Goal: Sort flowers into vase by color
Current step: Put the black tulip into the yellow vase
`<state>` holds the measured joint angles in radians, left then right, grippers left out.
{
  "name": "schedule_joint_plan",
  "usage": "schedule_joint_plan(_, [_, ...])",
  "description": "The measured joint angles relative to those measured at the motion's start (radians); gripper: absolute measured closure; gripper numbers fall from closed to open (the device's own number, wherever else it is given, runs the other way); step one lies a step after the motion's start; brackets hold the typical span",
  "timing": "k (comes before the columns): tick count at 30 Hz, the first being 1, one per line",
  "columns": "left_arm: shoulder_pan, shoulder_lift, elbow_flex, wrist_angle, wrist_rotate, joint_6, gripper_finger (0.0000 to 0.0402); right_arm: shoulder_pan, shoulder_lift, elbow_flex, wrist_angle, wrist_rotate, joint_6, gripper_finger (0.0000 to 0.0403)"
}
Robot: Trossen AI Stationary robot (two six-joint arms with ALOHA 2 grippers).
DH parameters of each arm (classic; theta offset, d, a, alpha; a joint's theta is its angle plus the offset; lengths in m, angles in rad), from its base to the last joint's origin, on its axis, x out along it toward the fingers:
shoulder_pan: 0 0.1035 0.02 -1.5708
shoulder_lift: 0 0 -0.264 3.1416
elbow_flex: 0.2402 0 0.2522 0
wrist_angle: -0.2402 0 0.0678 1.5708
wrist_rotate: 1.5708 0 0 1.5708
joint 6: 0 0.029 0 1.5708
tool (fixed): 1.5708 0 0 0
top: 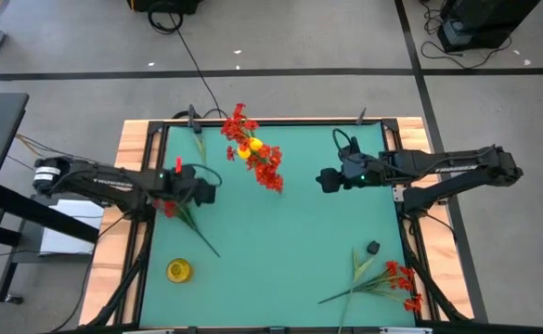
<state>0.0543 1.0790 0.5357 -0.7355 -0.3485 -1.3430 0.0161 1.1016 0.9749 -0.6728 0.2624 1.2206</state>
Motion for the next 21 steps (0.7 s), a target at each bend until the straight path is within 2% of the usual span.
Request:
schedule_joint_plan(5, [0.205,0.0,0.0,0.064,0.038,0.206,0.0205,0.054,0.007,0.0,-0.02,0.076,0.074,0.0154])
schedule_joint_plan(10, [0.434,0.0,0.001,0.205,0.15,0.426,0.0205,0.071,0.009,0.0,-0.026,0.135,0.098,0.0154])
schedule_joint_plan(16, [0.659,0.002,0.001,0.275,0.19,0.542,0.0215,0.071,0.009,0.0,-0.05,0.143,0.091,0.0154])
schedule_joint_plan(21, [0.758,0.085,0.001,0.458,0.256,0.578,0.0228,0.045,0.009,0.0,-0.05,0.166,0.061,0.0154])
